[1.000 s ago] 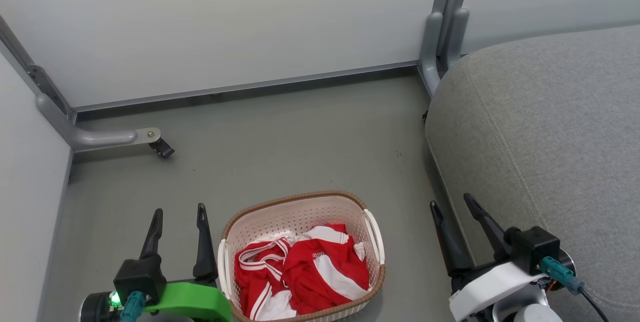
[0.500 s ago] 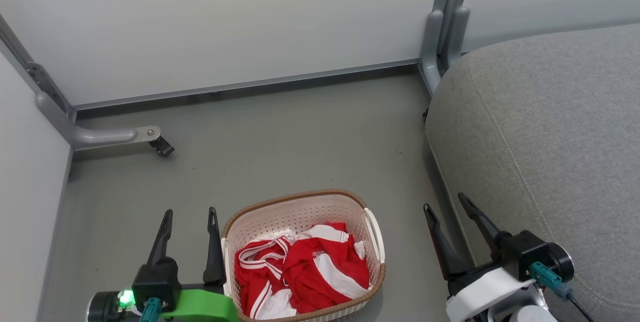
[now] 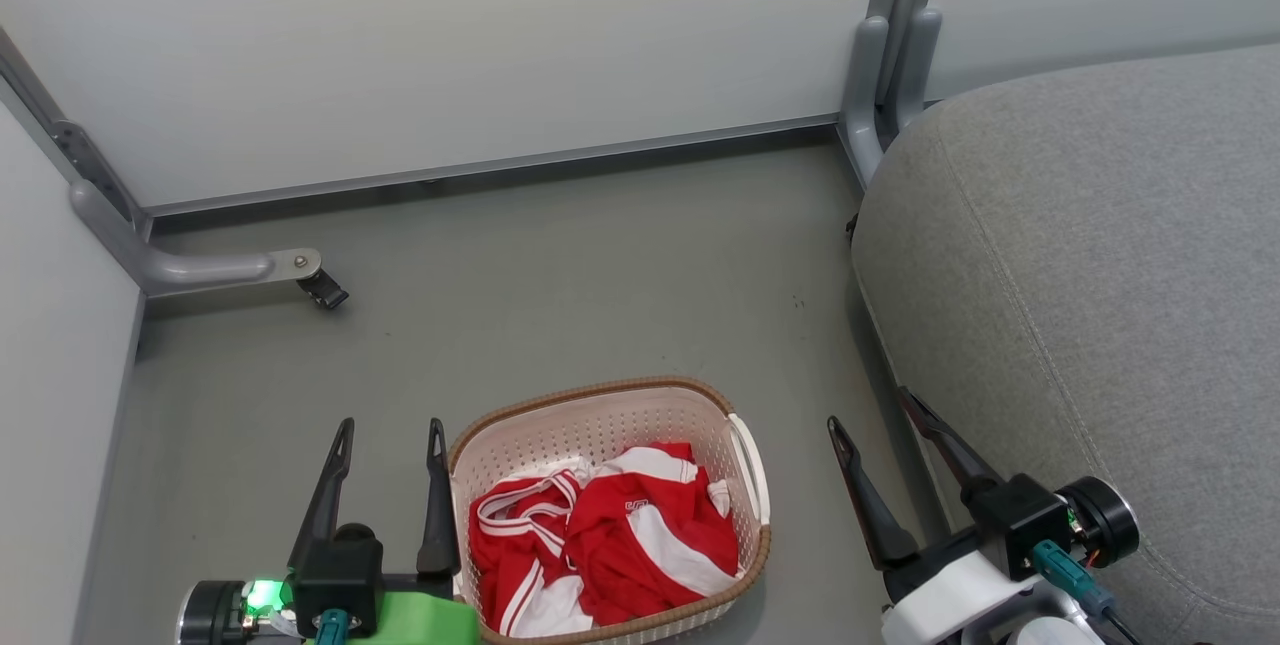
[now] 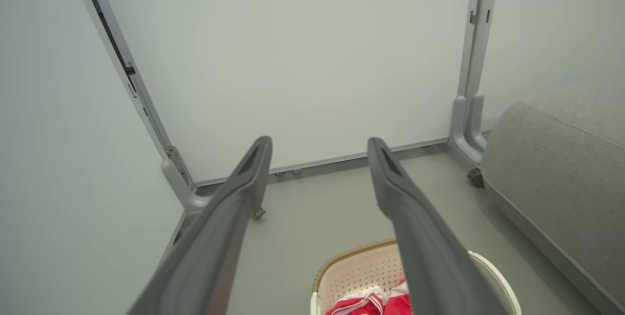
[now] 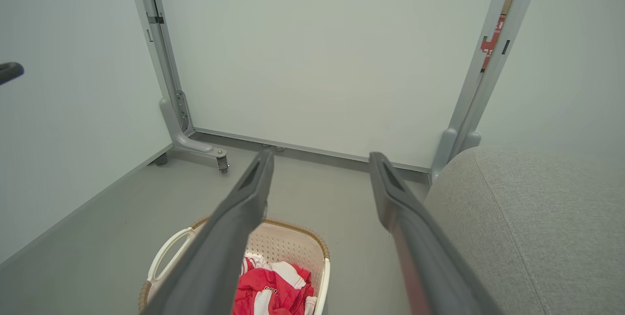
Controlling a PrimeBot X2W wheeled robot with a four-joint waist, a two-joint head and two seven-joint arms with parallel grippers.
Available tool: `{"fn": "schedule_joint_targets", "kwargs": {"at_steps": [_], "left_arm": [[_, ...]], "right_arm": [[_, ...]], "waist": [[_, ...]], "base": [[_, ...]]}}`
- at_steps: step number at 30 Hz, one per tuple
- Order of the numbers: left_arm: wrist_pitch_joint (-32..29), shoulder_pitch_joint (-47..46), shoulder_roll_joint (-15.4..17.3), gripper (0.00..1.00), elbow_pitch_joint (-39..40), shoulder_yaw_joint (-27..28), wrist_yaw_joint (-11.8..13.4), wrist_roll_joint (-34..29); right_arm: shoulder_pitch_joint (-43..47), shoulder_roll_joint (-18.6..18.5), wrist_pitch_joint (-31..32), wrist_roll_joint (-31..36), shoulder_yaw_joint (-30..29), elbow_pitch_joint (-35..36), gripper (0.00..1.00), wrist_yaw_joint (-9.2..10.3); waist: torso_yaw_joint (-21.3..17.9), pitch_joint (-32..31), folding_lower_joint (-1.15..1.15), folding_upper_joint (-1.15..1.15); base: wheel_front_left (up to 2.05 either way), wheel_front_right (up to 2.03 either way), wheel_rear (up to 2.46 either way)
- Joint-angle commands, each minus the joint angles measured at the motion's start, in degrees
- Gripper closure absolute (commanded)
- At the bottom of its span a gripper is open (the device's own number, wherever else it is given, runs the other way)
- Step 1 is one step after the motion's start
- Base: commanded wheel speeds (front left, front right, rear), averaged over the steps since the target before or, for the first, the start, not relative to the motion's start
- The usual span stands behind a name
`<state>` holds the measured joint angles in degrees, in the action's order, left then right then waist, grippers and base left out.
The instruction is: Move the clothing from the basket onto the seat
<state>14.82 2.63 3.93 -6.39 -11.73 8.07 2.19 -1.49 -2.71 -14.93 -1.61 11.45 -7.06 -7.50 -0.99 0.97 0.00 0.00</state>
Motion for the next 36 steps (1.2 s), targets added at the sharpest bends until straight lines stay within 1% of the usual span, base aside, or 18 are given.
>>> {"fn": "schedule_joint_targets", "kwargs": {"at_steps": [1, 15, 20, 24, 28, 34, 36], "left_arm": [[0.42, 0.64, -0.15, 0.0, 0.09, 0.12, -0.15, -1.11], [0.36, 0.64, -0.54, 0.0, -0.31, 0.66, -0.7, -1.49], [0.36, 0.27, -0.11, 0.0, -1.55, -0.04, -1.48, -1.99], [0.36, -2.23, 0.79, 0.0, -4.09, -1.24, -1.87, -3.43], [0.34, -5.64, 1.87, 0.0, -8.88, -3.38, -2.47, -4.89], [0.35, -15.26, 3.31, 0.0, -17.1, -7.27, -4.93, -6.33], [0.34, -19.16, 4.19, 0.0, -21.0, -8.89, -6.45, -7.32]], "right_arm": [[0.65, -0.32, -0.36, 0.76, 0.04, 0.35, 0.0, 0.02], [0.76, -0.31, -0.36, 0.16, -0.55, 0.09, 0.0, 0.02], [0.17, -0.32, -0.36, 0.09, -0.72, 0.36, 0.0, 0.02], [-1.49, -0.29, -0.36, 0.27, -1.19, 0.86, 0.0, 0.02], [-3.49, -0.29, -0.36, 0.73, -1.89, 1.59, 0.0, 0.02], [-7.41, -0.42, -0.36, 2.02, -2.67, 2.8, 0.0, 0.02], [-8.77, -0.49, -0.36, 2.21, -3.06, 3.09, 0.0, 0.02]], "waist": [[-0.02, 0.06, 0.0, 0.0], [-0.03, 0.23, 0.0, 0.0], [-0.36, 1.58, 0.0, 0.0], [-0.71, 5.24, 0.0, 0.0], [-0.94, 10.51, 0.0, 0.0], [-0.81, 19.68, 0.0, 0.0], [-0.86, 22.32, 0.0, 0.0]], "base": [[0.0, 0.0, 0.0], [0.0, 0.0, 0.0], [0.0, 0.0, 0.0], [0.0, 0.0, 0.0], [0.0, 0.0, 0.0], [0.0, 0.0, 0.0], [0.0, 0.0, 0.0]]}}
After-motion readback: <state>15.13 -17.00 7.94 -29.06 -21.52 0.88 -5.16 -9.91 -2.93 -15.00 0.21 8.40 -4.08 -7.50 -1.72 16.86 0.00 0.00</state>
